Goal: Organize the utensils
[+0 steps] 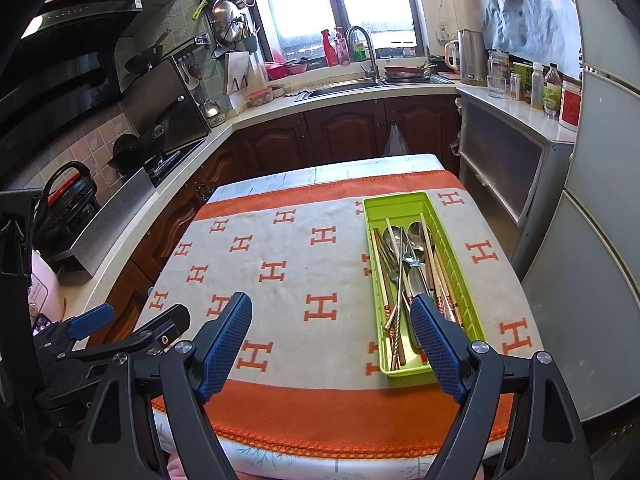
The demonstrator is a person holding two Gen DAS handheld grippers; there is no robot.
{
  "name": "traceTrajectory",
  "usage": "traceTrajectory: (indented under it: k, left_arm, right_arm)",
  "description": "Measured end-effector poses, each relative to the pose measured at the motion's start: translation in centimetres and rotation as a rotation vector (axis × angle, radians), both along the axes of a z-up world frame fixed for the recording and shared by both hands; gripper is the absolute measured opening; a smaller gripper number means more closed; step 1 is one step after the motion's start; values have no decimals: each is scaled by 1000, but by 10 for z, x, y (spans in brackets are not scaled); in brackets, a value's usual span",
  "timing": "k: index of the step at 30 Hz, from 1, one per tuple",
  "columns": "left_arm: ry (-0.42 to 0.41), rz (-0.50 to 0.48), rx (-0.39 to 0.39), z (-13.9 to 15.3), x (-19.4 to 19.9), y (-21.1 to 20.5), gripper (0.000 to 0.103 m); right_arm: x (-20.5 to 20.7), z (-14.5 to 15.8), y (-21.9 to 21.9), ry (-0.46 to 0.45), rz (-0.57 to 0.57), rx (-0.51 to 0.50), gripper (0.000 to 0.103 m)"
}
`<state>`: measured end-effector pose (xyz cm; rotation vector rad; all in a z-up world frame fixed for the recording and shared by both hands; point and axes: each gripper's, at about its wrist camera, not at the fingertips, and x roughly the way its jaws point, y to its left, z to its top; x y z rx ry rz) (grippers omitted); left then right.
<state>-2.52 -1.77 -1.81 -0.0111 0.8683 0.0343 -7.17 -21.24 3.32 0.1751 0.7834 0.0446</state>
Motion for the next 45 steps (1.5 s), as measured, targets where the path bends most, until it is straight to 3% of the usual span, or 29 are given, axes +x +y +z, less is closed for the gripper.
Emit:
traceTrajectory:
  k: [27,45]
  left_arm:
    - [3,2,6,-5,0,2,102]
    - [27,5,0,-15,17,19,102]
  right_arm:
    - [-3,-11,13,19,-4,11,83]
    - [13,-33,50,66,-4,1,83]
